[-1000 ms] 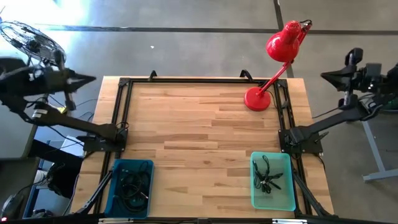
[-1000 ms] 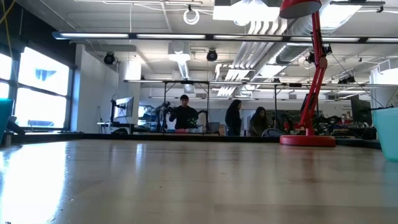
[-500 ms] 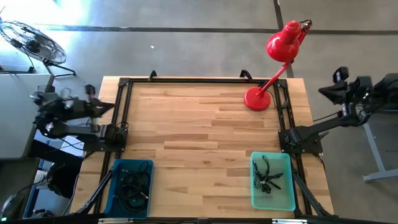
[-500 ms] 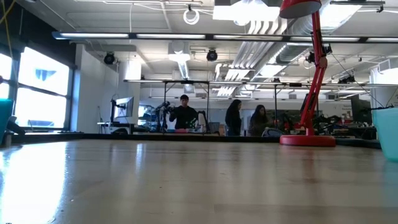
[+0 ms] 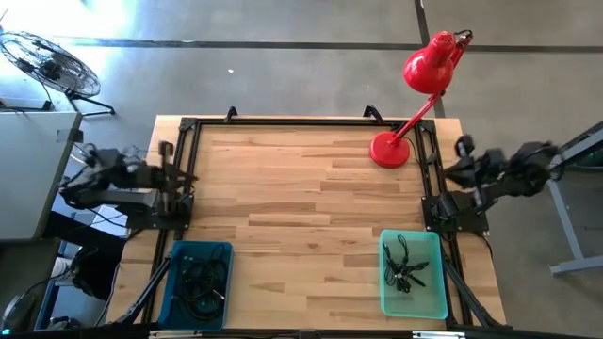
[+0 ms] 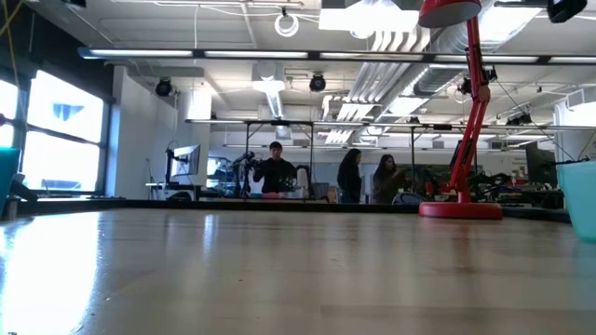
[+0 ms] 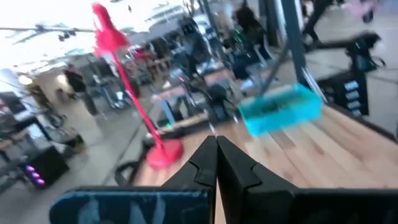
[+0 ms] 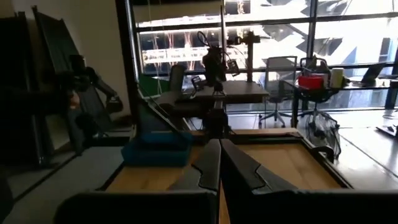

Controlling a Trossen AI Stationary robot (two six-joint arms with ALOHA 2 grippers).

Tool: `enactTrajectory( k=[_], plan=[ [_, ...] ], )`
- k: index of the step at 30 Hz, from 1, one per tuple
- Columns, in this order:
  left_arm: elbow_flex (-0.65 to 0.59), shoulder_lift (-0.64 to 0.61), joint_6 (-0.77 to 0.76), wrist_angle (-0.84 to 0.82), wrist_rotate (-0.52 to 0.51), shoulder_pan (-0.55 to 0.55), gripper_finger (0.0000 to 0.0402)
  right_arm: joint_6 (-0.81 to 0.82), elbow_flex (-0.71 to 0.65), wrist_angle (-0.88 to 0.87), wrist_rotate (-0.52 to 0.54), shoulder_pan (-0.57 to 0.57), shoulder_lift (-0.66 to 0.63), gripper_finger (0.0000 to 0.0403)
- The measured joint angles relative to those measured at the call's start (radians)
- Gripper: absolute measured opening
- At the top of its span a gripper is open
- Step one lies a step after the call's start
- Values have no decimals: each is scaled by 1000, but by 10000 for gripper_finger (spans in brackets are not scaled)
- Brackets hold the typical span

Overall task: Pick & Place USB Port
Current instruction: Return to Home Position

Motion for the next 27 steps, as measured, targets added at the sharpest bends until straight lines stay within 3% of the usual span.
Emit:
enactTrajectory(
  k=[13, 20, 27],
  plan=[
    [-386, -3, -102, 421, 159, 0, 0, 50, -423, 515, -90, 2, -1, 0],
    [-501, -4, -153, 574, 183, 0, 0, -21, -637, 907, -93, 1, -1, 0],
    [-580, -3, -207, 598, 184, 0, 0, 97, -761, 952, -75, -23, -1, 0]
  ],
)
